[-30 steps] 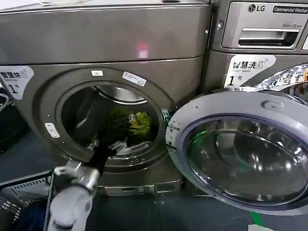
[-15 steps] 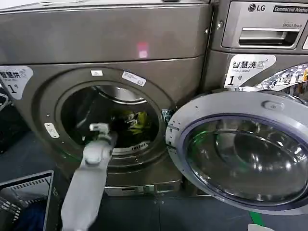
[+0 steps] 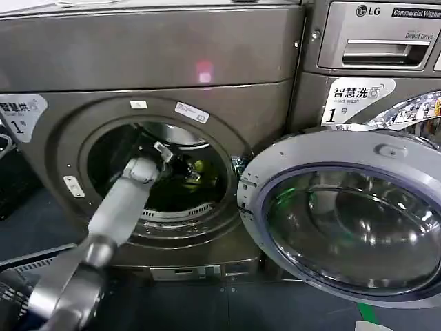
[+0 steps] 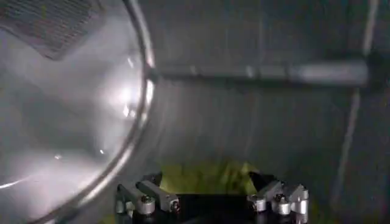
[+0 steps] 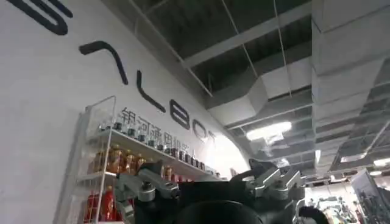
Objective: Grasp the clothes from the dryer.
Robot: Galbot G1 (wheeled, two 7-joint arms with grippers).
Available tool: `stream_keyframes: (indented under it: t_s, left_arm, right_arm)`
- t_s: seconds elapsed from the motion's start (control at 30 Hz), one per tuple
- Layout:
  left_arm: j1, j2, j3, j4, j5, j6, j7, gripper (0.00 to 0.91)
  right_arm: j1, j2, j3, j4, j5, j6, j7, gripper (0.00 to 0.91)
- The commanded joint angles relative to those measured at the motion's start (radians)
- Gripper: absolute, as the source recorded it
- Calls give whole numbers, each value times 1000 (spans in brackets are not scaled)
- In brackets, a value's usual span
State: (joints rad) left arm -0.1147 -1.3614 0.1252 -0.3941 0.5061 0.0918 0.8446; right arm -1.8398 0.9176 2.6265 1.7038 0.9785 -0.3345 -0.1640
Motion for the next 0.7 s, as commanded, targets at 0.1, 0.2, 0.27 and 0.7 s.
stream_keyframes:
  t_s: [0.1, 0.2, 0.27, 0.7]
  left_arm:
    - [-63, -63, 43, 168, 307, -53, 24, 907]
    - [-45, -80, 35, 178, 297, -56, -4, 907]
    - [-40, -90, 30, 192, 291, -55, -22, 907]
    - [-12, -110, 35, 212, 292, -62, -64, 216]
  right_arm:
    - [-5, -4, 7, 0, 0, 1, 0, 907]
    - [-6, -5, 8, 1, 0, 1, 0, 907]
    - [-6, -5, 8, 1, 0, 1, -1, 907]
    - [8, 2, -12, 6, -3, 5, -4, 907]
